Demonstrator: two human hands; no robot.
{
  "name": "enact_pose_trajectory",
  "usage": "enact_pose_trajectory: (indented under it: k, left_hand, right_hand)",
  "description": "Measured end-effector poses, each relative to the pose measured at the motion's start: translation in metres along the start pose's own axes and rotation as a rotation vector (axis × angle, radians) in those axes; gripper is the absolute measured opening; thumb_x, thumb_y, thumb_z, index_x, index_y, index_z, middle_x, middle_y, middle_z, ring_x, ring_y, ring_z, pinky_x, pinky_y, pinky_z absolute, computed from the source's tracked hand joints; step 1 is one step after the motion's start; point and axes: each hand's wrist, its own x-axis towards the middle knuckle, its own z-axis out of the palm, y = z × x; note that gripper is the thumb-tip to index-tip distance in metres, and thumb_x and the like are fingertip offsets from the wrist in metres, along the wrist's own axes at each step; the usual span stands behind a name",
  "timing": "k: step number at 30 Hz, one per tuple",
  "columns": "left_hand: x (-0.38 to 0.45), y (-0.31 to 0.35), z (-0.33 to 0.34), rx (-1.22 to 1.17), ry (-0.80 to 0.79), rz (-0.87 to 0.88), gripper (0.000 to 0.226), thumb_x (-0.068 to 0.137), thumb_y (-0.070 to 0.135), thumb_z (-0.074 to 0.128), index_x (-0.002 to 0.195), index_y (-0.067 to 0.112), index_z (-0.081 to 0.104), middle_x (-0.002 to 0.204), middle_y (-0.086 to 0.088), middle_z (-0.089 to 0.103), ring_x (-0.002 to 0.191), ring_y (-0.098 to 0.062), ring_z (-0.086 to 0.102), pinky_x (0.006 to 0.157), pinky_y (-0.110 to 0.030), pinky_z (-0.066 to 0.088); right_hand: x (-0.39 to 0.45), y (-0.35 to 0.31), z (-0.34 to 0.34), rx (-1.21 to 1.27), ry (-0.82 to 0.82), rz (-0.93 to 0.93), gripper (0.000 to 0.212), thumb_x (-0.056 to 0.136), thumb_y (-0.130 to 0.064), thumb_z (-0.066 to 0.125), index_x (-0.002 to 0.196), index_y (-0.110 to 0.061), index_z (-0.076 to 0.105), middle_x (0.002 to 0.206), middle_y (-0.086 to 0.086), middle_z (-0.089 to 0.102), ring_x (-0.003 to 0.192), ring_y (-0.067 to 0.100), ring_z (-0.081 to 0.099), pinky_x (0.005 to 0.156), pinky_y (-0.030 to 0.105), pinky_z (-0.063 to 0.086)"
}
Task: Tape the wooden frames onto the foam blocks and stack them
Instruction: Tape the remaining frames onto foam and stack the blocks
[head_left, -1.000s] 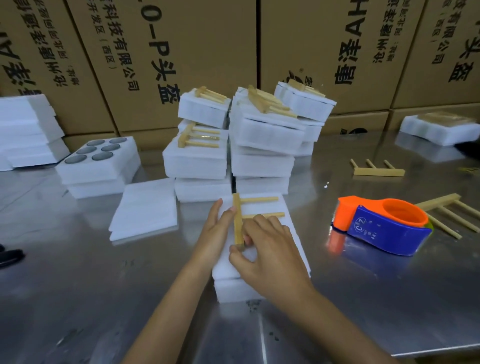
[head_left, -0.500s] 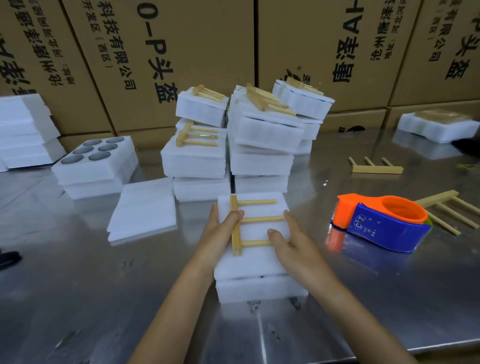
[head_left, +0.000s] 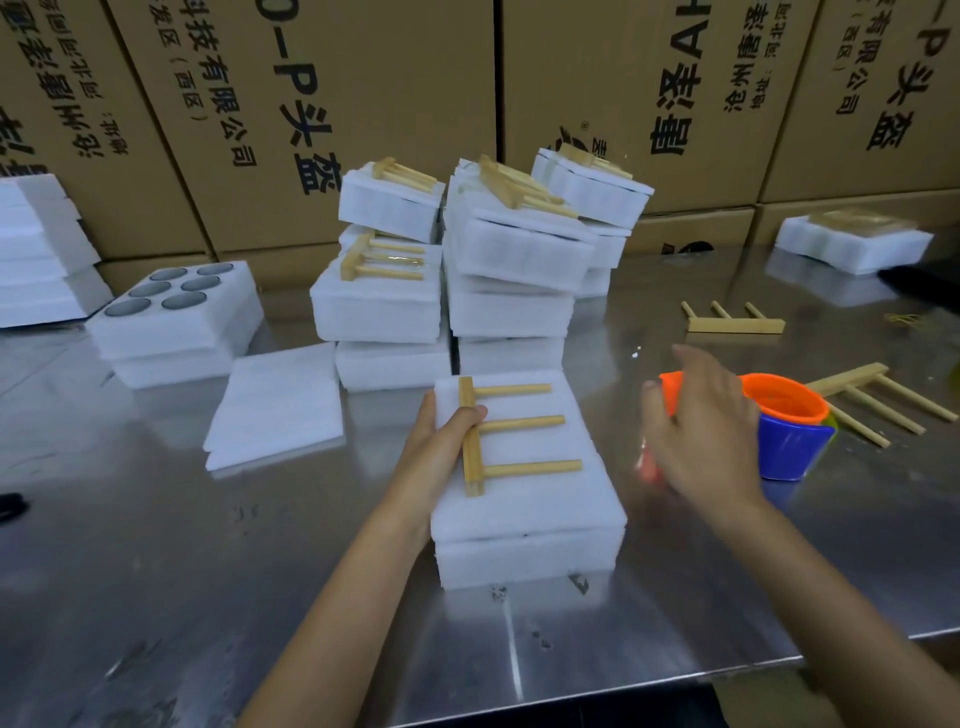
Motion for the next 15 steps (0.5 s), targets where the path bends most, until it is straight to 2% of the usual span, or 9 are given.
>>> enact_pose_trajectory:
  k: [3,6,8,10,13,15]
  left_hand:
    - [0.002,0.0,0.001,0.008,-0.013,-0.013,0.077,0.08,0.049,0.07,0.149,0.038,0.039,0.139,0.009,0.059,0.117,-0.015,0.063,0.105,-0.04,0.048]
    - [0.003,0.0,0.001,-0.001,-0.019,0.003,0.062,0.085,0.046,0.069,0.143,0.042,0.045,0.129,0.012,0.065,0.108,-0.009,0.068,0.092,-0.033,0.054]
    - [0.003,-0.001,0.002,0.001,-0.009,0.016,0.045,0.088,0.042,0.067,0.131,0.044,0.056,0.118,0.013,0.071,0.099,-0.007,0.071,0.076,-0.024,0.057]
    - [0.002,-0.001,0.003,-0.009,0.004,0.027,0.03,0.091,0.037,0.065,0.12,0.044,0.062,0.107,0.016,0.074,0.091,-0.002,0.072,0.062,-0.014,0.054]
    - [0.001,0.001,0.006,-0.013,0.03,0.037,0.024,0.093,0.032,0.063,0.115,0.041,0.063,0.098,0.019,0.074,0.083,0.002,0.071,0.057,-0.008,0.049]
    - [0.001,0.001,0.008,-0.022,0.048,0.036,0.022,0.093,0.031,0.064,0.114,0.039,0.064,0.096,0.018,0.074,0.081,0.003,0.07,0.055,-0.007,0.048]
  right_hand:
    - [0.021,0.032,0.004,-0.191,0.142,0.139,0.041,0.099,-0.032,0.04,0.107,0.005,0.055,0.109,0.028,0.06,0.108,0.043,0.052,0.089,0.05,0.036]
    - [0.029,0.047,0.009,-0.33,0.188,0.192,0.045,0.103,-0.035,0.042,0.091,0.006,0.053,0.082,0.034,0.063,0.084,0.046,0.059,0.083,0.05,0.039]
    - [0.032,0.049,0.009,-0.345,0.183,0.199,0.046,0.102,-0.038,0.043,0.088,0.005,0.05,0.064,0.031,0.058,0.07,0.045,0.059,0.069,0.046,0.041]
    - [0.035,0.051,0.008,-0.341,0.175,0.223,0.048,0.102,-0.041,0.041,0.088,0.004,0.05,0.059,0.029,0.056,0.063,0.044,0.058,0.059,0.041,0.037]
    - [0.037,0.062,0.008,-0.39,0.155,0.199,0.051,0.102,-0.036,0.038,0.069,0.0,0.055,0.052,0.019,0.052,0.05,0.033,0.054,0.054,0.034,0.038]
    - [0.037,0.067,0.008,-0.407,0.15,0.166,0.053,0.1,-0.028,0.04,0.053,-0.004,0.05,0.043,0.013,0.044,0.041,0.025,0.046,0.051,0.028,0.036]
